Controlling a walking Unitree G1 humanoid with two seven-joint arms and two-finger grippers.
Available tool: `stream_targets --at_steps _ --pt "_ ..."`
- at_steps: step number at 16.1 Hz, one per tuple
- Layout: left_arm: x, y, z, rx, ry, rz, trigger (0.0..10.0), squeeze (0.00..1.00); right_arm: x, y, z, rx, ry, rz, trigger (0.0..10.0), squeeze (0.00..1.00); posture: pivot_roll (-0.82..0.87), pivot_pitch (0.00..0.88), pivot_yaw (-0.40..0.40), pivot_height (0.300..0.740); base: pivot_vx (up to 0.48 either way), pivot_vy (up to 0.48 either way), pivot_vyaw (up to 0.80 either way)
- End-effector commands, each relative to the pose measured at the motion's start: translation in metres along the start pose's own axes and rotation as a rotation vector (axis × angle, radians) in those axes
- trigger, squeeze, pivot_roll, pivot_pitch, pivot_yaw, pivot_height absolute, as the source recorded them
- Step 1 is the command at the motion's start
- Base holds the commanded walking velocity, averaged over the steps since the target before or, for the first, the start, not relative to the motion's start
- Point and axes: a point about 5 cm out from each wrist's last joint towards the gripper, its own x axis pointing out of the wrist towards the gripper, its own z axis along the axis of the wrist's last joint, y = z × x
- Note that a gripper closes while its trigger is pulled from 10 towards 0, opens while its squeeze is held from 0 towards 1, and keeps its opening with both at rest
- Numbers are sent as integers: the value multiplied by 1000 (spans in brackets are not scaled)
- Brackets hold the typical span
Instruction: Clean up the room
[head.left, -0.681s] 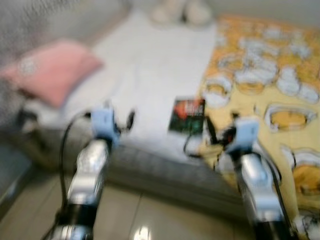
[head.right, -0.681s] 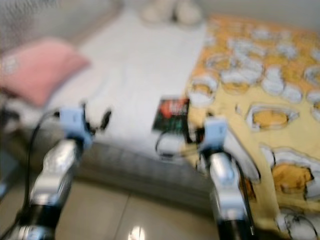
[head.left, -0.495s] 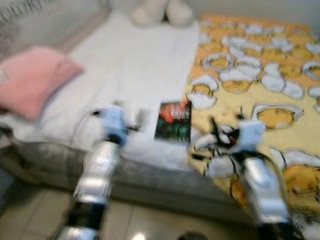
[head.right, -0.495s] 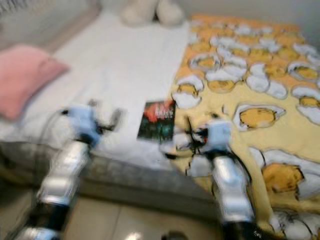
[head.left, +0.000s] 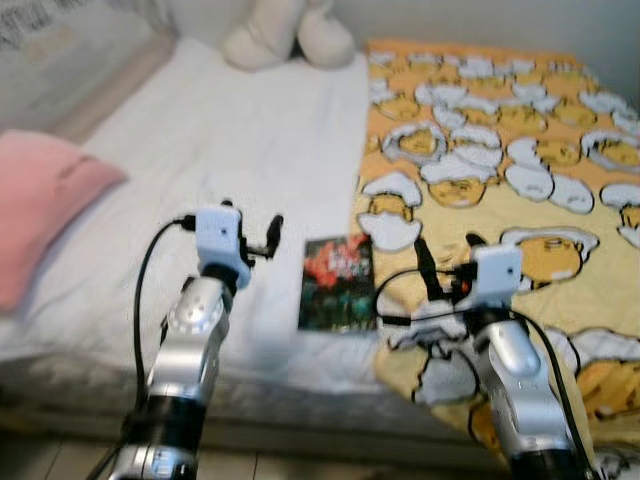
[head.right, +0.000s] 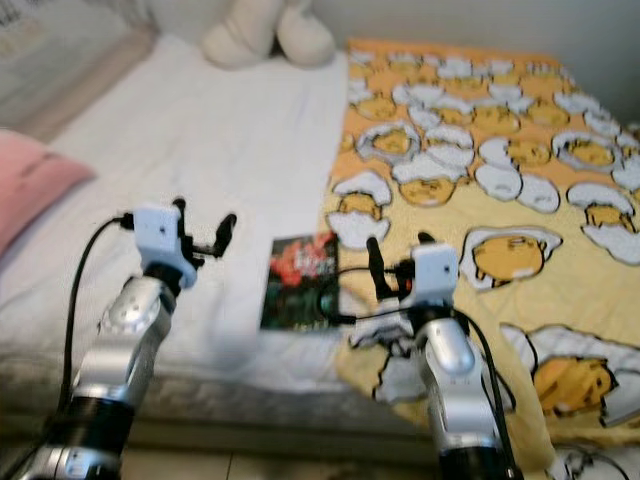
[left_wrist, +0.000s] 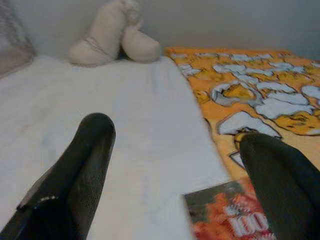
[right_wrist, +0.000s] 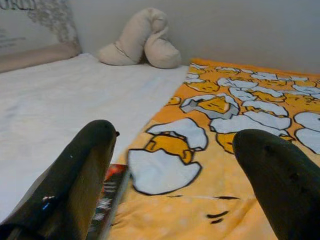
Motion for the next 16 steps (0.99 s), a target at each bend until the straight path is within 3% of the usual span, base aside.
stream_targets --at_steps 1,6,11,15,16 --pt "1 0 0 -7 5 -19 10000 0 0 -1 3 3 -3 -3 10000 0 -138 0 14 740 0 0 -631" --pt "9 6 0 52 31 11 10000 0 -5 -2 0 9 12 -20 10000 0 -148 0 20 740 0 0 -578" --pt "13 5 0 28 32 -20 10000 0 -11 -1 -3 4 23 -22 10000 0 -164 0 34 740 0 0 -602" --pt "12 11 -10 -28 80 11 10000 0 -13 -2 -1 -1 13 -20 10000 0 -166 0 33 736 0 480 0" --pt "18 6 -8 152 73 -61 10000 0 -12 -2 -1 -10 19 -15 10000 0 -165 0 32 736 0 480 0"
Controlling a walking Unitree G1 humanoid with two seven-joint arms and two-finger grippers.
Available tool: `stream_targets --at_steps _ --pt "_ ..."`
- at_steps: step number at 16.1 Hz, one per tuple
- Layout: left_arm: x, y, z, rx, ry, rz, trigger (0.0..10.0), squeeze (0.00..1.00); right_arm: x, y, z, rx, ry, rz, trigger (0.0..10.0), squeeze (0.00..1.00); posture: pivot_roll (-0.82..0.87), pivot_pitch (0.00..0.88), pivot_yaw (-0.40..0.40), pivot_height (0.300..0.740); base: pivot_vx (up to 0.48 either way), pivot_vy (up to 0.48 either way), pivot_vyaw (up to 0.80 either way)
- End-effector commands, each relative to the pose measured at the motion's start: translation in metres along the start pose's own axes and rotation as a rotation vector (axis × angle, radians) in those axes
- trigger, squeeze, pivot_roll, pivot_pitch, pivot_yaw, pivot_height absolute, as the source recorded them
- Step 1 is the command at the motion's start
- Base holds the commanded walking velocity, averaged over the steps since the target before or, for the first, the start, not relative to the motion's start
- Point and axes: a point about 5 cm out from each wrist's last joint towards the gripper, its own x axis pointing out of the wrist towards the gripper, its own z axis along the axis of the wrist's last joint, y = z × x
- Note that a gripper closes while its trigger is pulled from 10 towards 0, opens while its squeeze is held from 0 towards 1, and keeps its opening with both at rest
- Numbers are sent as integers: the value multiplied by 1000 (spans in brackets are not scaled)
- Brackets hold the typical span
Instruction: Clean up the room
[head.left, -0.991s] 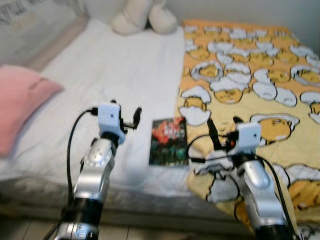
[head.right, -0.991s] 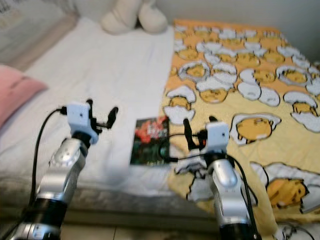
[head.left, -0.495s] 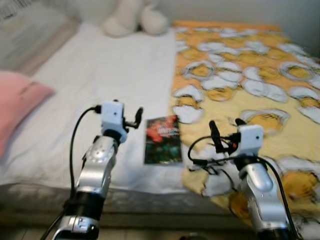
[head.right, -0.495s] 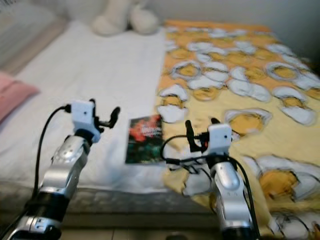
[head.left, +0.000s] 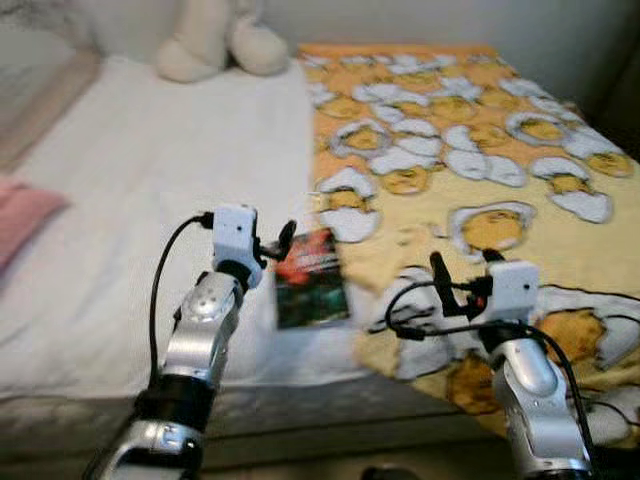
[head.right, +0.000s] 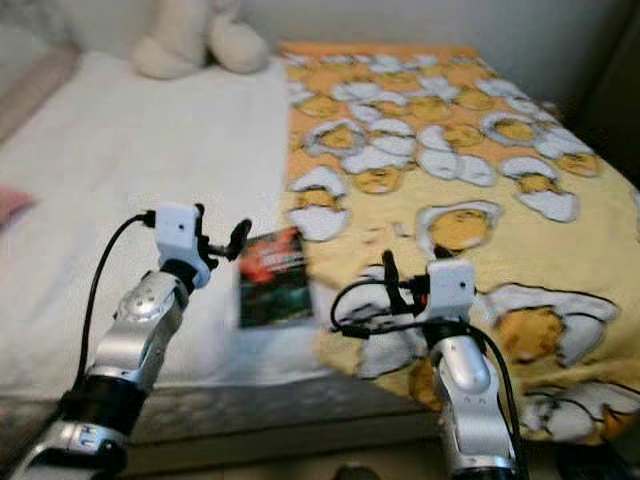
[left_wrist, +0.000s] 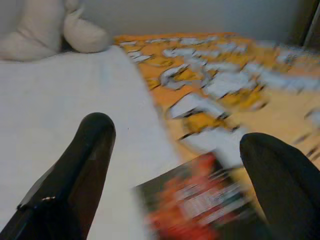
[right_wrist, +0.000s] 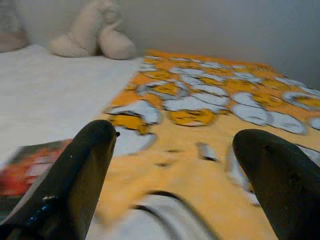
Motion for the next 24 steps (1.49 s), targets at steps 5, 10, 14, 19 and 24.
stream_targets --at_steps 5,10,14,19,24 --pt "21 5 9 -60 37 0 10000 0 3 4 6 0 -16 3 10000 0 -182 0 39 736 0 191 -307" --pt "33 6 -1 -147 116 57 10000 0 -10 8 6 -1 -10 16 10000 0 -203 26 7 736 0 0 0" --pt "38 4 5 -126 85 38 10000 0 -31 -13 0 -39 56 -35 10000 0 -243 51 16 736 0 0 -552" --pt "33 3 -8 -175 98 79 10000 0 -36 -5 1 -27 70 -19 10000 0 -236 73 -2 736 0 0 -739" --pt "31 4 -26 -307 218 176 10000 0 -58 0 4 -31 120 46 10000 0 -276 160 -64 736 0 0 0"
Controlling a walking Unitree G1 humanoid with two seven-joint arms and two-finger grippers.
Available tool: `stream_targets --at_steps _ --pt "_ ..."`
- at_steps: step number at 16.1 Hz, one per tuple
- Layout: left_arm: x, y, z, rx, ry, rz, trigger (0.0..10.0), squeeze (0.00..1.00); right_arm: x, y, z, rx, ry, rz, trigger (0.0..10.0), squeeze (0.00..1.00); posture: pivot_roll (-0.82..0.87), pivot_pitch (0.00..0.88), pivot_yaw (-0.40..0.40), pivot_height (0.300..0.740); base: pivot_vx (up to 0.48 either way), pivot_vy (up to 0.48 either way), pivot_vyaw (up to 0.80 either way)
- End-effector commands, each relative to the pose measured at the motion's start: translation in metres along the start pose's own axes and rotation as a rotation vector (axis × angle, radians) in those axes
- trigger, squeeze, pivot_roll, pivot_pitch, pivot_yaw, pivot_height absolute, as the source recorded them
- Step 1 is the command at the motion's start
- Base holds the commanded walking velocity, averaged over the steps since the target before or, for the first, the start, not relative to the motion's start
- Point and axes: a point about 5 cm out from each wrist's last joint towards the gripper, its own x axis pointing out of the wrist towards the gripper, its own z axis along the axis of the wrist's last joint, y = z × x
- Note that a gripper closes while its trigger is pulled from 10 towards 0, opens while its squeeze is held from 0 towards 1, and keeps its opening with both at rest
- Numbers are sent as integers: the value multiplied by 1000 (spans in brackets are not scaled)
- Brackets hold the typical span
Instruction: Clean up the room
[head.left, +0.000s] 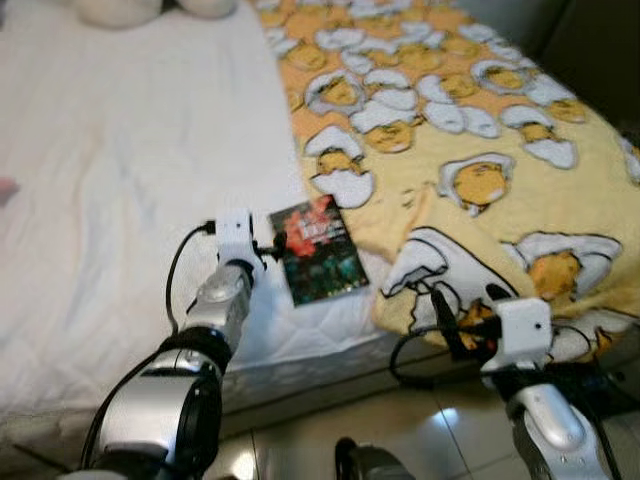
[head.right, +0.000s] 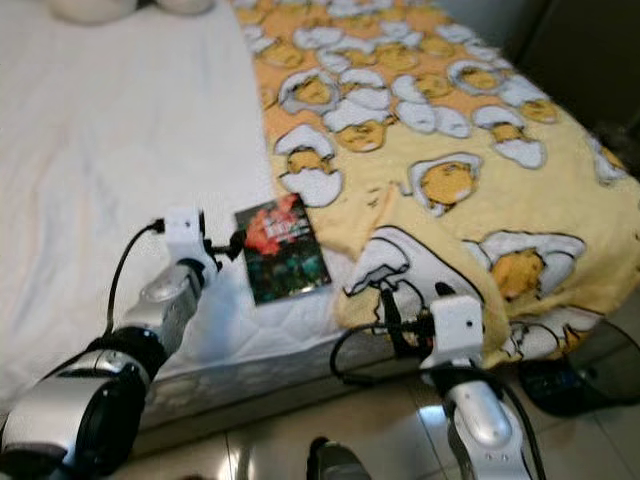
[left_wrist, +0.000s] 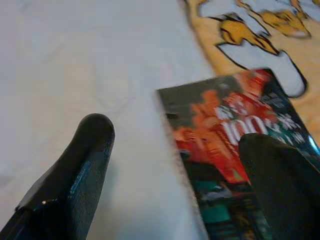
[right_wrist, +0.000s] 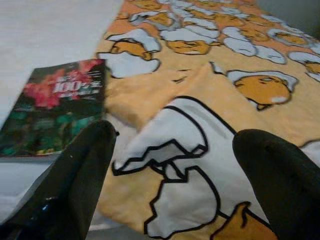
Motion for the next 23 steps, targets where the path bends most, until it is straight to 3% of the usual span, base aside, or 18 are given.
stream_targets --at_steps 1,4,6,9,10,12,15,19,23 --pt "2 -8 -2 -67 24 -17 10000 0 -11 -7 -1 -11 29 -3 10000 0 -291 183 -73 736 0 0 0" --pt "2 -22 -1 -157 3 -95 10000 0 -23 -8 -4 -12 56 -8 10000 0 -311 197 -69 736 0 0 0" --pt "1 -38 -5 -85 -2 -169 10000 0 -30 -7 -4 -7 73 -24 10000 0 -327 205 -64 736 0 0 0" --pt "-2 -44 -20 -82 49 -166 10000 0 -36 -7 -2 -10 86 -22 10000 0 -340 210 -65 736 0 0 0" --pt "-3 -45 -23 -37 66 -153 10000 0 -37 -7 -2 -11 88 -23 10000 0 -342 211 -65 736 0 0 0" --pt "-3 -44 -25 -39 76 -103 10000 0 -39 -7 -2 -11 95 -25 10000 0 -349 215 -65 736 0 0 0" --pt "-4 -52 -28 -78 89 -125 10000 0 -42 -4 -3 -8 109 -24 10000 0 -365 207 -66 736 0 0 0" --pt "-10 -56 -47 -60 158 -127 10000 0 -43 -12 0 -24 111 -32 10000 0 -384 181 -78 736 0 0 0" --pt "-18 -49 -68 -65 242 -74 10000 0 -42 -12 0 -29 115 -16 10000 0 -375 173 -95 736 0 0 0"
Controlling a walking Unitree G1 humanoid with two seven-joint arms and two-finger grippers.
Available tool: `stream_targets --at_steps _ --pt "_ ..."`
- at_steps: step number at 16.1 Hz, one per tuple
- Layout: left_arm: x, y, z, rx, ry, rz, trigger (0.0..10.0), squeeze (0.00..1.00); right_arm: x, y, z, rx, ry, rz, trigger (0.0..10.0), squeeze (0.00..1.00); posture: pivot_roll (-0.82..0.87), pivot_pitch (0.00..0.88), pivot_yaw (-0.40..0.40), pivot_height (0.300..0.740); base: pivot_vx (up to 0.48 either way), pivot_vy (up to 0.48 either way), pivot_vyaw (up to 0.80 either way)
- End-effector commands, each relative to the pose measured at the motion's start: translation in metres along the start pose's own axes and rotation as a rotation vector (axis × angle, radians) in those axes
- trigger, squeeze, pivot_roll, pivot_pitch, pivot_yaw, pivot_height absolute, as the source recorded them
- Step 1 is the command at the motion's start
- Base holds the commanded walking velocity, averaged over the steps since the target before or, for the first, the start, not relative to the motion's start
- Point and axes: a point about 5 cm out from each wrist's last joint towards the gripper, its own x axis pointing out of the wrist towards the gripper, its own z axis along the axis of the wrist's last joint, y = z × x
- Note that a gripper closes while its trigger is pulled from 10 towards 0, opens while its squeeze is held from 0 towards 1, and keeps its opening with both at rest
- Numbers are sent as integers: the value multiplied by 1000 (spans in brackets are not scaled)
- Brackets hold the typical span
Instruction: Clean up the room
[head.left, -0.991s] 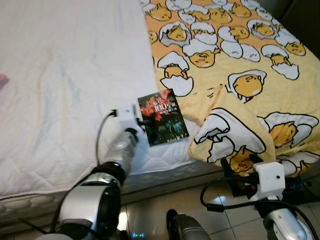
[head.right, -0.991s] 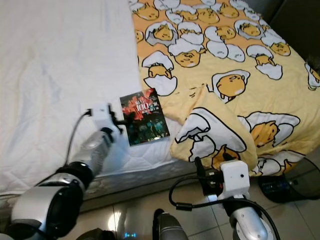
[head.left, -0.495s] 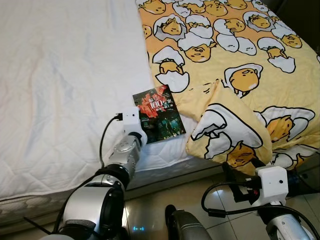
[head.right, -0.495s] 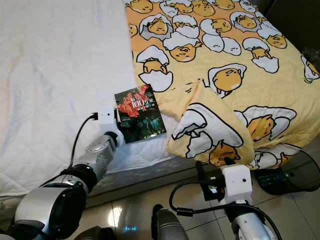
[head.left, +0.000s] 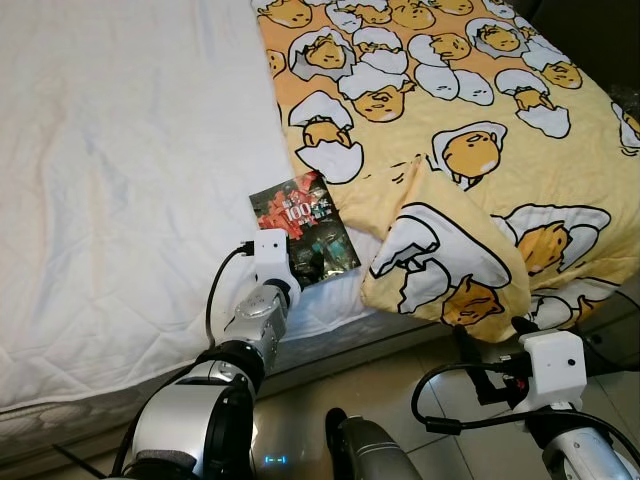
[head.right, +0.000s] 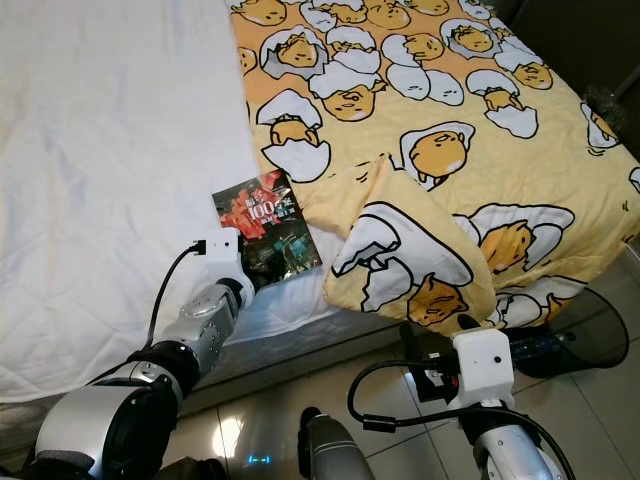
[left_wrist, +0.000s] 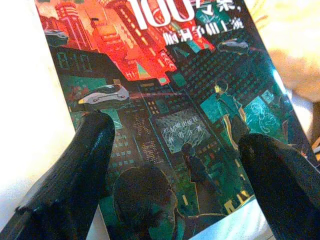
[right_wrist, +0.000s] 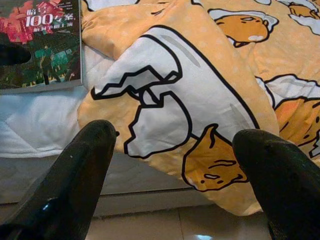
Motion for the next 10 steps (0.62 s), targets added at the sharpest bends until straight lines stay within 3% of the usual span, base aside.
stream_targets --at_steps 1,2,3,5,10 --pt "-7 3 -32 -36 127 29 10000 0 -2 -2 1 0 6 5 10000 0 -372 173 -98 736 0 0 0" --pt "-8 4 -35 -71 136 24 7686 0 -2 -1 1 1 6 9 10000 0 -370 173 -98 736 0 0 0" --pt "-9 5 -36 -97 134 23 0 0 -1 0 1 3 8 10 10000 0 -368 174 -98 736 0 0 0" --pt "-8 5 -33 -183 119 10 0 0 -1 0 0 6 10 10 10000 0 -367 175 -96 736 0 0 0" --pt "-6 -7 -30 -100 123 -81 0 0 6 -6 5 6 -30 -8 10000 0 -357 144 -98 736 0 0 0"
